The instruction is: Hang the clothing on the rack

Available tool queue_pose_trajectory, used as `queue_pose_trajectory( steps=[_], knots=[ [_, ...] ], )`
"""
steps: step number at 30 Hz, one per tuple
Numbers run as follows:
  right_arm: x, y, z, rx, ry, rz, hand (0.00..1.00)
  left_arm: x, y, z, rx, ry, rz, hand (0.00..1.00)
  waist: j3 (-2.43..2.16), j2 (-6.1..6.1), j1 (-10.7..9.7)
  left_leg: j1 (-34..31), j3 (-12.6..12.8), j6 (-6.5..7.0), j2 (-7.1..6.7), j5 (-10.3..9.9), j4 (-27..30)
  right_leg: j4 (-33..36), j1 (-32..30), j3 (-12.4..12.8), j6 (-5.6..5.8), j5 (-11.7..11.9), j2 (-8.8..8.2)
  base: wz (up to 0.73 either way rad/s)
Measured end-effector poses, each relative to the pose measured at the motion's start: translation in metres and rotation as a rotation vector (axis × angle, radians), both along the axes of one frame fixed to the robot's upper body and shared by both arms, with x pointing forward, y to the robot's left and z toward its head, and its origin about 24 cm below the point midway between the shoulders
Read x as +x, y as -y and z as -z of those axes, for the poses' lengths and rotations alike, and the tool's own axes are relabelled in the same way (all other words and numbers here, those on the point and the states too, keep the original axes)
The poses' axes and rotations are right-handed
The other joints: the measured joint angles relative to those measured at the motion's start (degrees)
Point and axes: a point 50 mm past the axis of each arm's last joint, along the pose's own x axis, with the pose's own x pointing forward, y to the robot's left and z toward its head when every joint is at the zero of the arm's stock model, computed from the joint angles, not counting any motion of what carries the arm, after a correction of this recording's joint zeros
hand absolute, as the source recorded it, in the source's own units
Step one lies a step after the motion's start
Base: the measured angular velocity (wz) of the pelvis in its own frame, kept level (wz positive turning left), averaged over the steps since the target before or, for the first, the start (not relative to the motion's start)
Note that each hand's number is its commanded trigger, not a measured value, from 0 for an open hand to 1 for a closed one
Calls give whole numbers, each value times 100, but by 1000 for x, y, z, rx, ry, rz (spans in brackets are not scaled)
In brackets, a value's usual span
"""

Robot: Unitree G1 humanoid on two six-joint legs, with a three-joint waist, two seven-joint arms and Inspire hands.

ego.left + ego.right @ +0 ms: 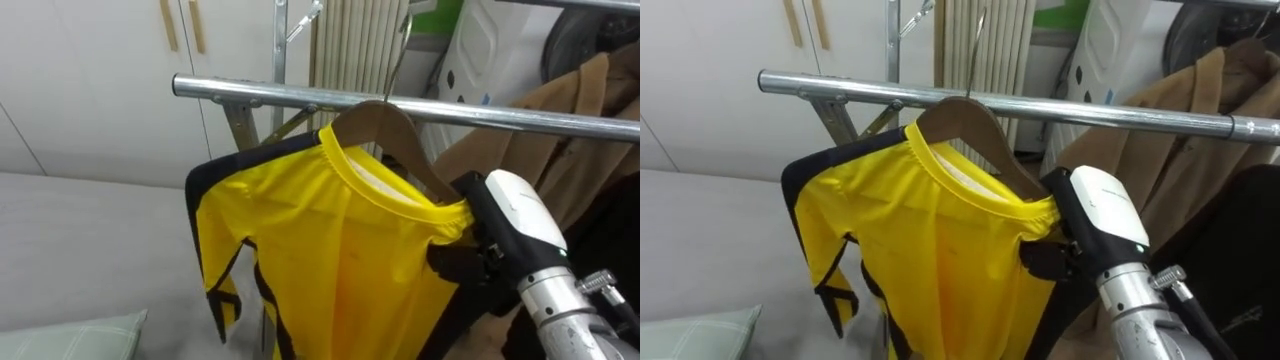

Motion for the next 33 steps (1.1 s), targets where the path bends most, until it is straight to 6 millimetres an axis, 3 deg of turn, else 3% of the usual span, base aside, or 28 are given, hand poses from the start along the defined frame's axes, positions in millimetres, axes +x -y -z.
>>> queue_pose_trajectory(
  steps=[7, 12, 33],
  knots=[
    [1, 6, 13, -2, -54, 23, 100, 0, 0, 0, -1, 0, 0, 0, -17, 39, -1, 95, 4, -2, 0, 1, -14, 6, 88, 0, 0, 0, 0, 0],
    [1, 15, 33, 8, -149, 72, 100, 0, 0, 0, -1, 0, 0, 0, -22, 40, -7, 155, -3, -1, -1, 0, -29, 10, 158, -9, 5, -3, -6, 0],
    [-7, 24, 68, 24, -299, 132, 100, 3, -1, 0, 3, 17, -3, 0, -46, 10, -28, 193, -108, -16, -9, -22, 37, 13, 262, -15, 5, -11, 6, 0]
  ],
)
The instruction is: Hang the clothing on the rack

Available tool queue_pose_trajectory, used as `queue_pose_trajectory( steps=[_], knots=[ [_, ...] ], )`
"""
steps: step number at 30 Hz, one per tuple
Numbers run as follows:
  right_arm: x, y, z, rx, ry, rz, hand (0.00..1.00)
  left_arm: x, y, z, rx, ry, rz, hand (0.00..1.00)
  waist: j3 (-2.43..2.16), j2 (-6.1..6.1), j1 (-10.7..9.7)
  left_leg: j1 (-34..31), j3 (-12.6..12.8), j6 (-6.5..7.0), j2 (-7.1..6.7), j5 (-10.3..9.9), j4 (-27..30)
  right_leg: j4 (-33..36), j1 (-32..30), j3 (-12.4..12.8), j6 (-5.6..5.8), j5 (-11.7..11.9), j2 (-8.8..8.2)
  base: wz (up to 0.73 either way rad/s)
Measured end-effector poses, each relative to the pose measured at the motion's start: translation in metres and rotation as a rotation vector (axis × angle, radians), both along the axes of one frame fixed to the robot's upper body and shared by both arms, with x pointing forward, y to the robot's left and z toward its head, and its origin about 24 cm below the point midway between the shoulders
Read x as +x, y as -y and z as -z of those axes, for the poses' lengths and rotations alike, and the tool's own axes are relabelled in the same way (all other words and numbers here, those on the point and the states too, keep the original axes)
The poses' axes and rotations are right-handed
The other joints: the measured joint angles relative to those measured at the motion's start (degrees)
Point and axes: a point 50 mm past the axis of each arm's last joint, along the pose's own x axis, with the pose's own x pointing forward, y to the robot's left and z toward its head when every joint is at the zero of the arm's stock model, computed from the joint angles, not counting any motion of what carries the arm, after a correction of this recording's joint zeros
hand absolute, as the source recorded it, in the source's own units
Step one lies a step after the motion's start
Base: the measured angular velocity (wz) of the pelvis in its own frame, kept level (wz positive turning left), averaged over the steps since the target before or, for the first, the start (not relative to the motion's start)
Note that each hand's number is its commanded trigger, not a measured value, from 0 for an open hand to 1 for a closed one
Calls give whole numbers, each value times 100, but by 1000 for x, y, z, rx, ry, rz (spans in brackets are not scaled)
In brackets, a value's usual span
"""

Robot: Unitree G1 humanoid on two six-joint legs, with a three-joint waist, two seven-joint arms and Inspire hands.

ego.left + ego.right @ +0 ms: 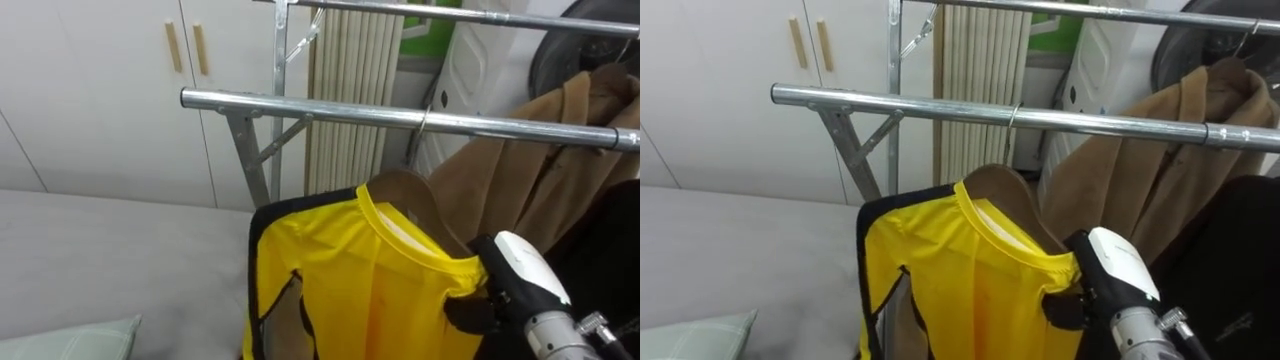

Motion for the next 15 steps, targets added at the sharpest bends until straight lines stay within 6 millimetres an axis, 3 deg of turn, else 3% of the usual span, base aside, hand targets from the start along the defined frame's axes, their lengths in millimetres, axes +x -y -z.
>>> queue_pose_trajectory(
  steps=[15],
  knots=[
    [-2, 4, 9, 24, -31, 20, 100, 1, 2, 1, -3, 9, 11, 0, -7, 88, 14, 8, -22, 1, 0, 1, -15, -11, -2, -46, -12, -6, -5, 1]
  ],
)
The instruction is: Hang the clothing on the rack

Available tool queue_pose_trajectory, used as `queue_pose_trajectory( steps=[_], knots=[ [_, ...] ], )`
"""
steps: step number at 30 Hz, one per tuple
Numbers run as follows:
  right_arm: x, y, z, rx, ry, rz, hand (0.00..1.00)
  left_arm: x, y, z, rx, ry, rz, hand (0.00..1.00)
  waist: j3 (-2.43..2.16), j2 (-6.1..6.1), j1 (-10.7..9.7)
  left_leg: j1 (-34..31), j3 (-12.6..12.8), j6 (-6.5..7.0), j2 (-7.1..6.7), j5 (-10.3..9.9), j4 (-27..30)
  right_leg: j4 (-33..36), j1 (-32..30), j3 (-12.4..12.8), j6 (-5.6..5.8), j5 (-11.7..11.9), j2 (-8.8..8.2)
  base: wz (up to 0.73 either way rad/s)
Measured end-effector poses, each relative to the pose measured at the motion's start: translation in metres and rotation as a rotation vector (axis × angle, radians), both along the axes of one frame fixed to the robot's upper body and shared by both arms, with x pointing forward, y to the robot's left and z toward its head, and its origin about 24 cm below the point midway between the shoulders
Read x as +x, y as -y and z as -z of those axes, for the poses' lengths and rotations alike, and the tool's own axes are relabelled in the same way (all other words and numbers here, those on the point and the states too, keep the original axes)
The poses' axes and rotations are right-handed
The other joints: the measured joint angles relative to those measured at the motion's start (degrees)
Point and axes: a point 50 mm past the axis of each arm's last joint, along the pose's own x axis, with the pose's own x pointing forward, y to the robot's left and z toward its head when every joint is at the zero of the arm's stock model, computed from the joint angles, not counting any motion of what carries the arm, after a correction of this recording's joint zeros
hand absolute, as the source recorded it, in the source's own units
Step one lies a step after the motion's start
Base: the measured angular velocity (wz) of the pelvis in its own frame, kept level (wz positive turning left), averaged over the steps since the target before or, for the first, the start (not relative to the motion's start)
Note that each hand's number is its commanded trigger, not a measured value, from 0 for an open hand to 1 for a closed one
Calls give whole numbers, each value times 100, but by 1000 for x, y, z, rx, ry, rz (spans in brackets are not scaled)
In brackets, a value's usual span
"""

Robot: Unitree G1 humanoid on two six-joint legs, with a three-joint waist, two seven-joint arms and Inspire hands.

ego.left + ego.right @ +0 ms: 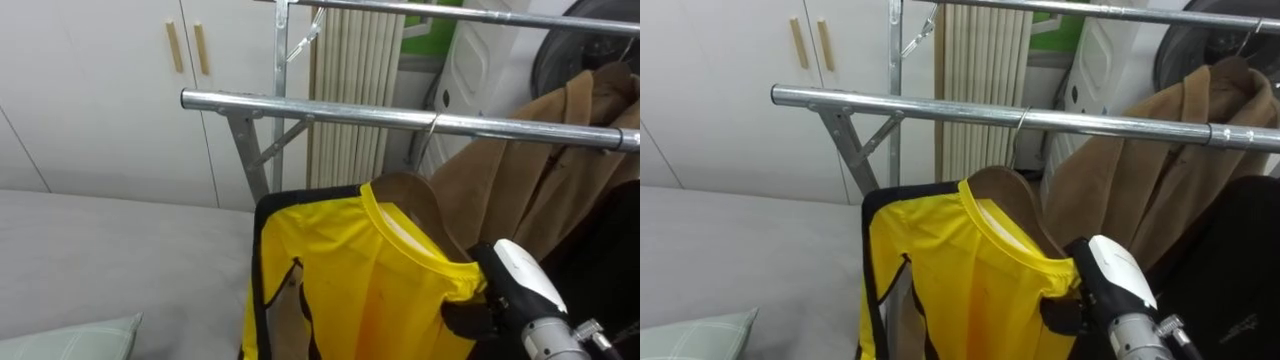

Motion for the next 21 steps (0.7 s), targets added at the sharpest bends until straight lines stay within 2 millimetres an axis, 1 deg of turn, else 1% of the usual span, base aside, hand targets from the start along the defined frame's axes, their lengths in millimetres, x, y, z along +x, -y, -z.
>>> queue_pose_trajectory(
  steps=[2, 5, 8, 12, 13, 14, 15, 16, 21],
  knots=[
    [-1, 2, 3, 6, -12, 5, 100, 0, 1, 0, -2, 0, 4, 0, -11, 21, 9, 3, -10, 0, 0, 0, 0, 4, 3, -10, -4, -7, -2, 2],
    [-1, 2, 4, 34, -14, 12, 100, 1, 1, 1, -4, 3, 7, 0, -2, 52, 14, 4, -12, -2, 1, 0, 1, 4, 2, -9, -5, -9, 0, 0],
    [-1, 2, 5, 41, -17, 17, 100, 1, 2, 1, -5, 4, 9, 0, -4, 76, 14, 7, -23, -2, 0, 0, 1, 8, 3, -7, -5, -10, 0, 0],
    [-2, 3, 7, 54, -21, 27, 99, 1, 2, 1, -6, 7, 10, 0, -2, 81, 19, 8, -23, -2, 0, 1, 1, 8, 4, -6, -4, -10, 1, 0],
    [-2, 4, 7, 58, -22, 28, 64, 1, 2, 1, -7, 7, 10, 0, -1, 81, 19, 9, -22, -1, 0, 1, 1, 8, 4, -6, -4, -10, 1, 0],
    [-2, 4, 8, 67, -24, 31, 51, 1, 3, 1, -7, 7, 10, 0, -2, 81, 19, 9, -21, -1, -1, 1, 1, 8, 4, -5, -4, -10, 1, 0],
    [-3, 4, 9, 70, -26, 33, 11, 1, 3, 1, -7, 7, 10, 0, -1, 83, 19, 10, -21, -1, -1, 1, 0, 8, 4, -5, -4, -10, 2, 0],
    [-3, 4, 9, 71, -26, 33, 0, 1, 3, 1, -7, 7, 10, 0, 0, 83, 19, 10, -20, -2, -1, 1, 0, 8, 4, -5, -4, -10, 2, 0],
    [-3, 5, 9, 75, -25, 35, 0, 1, 3, 1, -8, 7, 12, 0, 3, 88, 16, 12, -16, -1, 0, 1, -1, 8, 9, -5, -4, -10, 2, 0]
  ],
)
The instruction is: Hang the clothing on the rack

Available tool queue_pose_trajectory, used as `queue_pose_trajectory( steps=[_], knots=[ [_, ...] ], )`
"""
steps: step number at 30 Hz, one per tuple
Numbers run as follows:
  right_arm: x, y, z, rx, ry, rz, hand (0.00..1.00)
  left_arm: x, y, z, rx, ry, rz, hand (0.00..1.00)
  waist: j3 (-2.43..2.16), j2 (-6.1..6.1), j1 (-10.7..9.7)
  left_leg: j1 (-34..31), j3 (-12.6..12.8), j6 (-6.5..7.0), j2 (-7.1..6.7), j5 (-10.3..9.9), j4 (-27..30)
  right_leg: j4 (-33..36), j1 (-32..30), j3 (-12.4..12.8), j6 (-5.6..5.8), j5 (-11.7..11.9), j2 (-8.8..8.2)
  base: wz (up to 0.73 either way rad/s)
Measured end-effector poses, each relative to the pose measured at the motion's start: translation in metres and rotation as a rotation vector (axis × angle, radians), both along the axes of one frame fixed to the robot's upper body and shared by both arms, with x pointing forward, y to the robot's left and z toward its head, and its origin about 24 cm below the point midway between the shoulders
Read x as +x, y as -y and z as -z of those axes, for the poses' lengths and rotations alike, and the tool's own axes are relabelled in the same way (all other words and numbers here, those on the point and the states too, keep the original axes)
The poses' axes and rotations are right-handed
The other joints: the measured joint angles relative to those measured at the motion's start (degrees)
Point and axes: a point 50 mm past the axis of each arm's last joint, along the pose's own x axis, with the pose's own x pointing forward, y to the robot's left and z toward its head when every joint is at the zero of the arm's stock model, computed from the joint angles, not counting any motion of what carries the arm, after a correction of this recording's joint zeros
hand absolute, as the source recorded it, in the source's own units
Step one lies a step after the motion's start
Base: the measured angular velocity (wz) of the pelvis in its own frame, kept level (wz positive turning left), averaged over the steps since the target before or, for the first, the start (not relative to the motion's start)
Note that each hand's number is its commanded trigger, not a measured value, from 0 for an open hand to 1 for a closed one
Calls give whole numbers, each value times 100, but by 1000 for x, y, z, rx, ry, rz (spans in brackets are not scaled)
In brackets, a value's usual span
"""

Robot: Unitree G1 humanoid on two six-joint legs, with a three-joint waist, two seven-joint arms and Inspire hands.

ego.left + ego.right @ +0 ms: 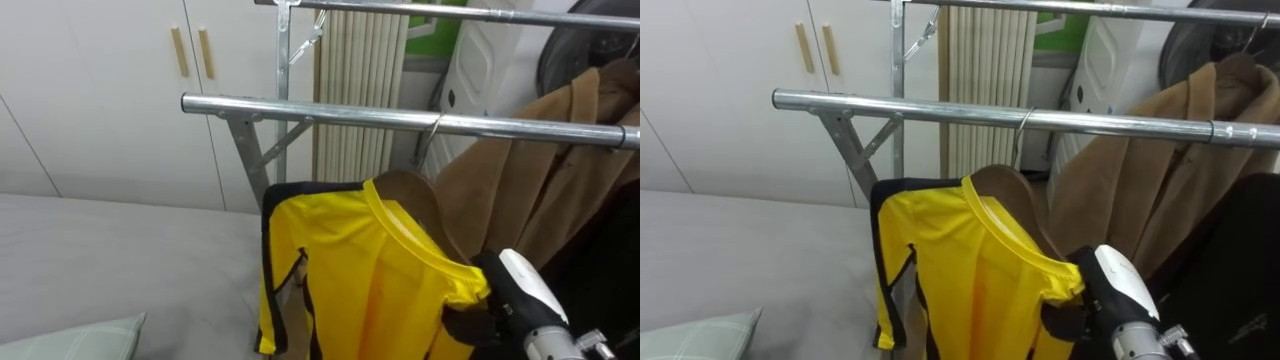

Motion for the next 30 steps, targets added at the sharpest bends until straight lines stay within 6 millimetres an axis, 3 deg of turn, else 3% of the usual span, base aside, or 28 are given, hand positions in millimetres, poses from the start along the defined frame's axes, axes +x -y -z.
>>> queue_pose_trajectory(
  steps=[30],
  knots=[
    [-3, -1, 8, 84, -16, 45, 0, 0, 1, 0, -2, -5, 18, 0, -19, 4, -2, 90, 6, -5, -3, -2, -41, 1, 70, 28, 3, -16, 22, 0]
  ],
)
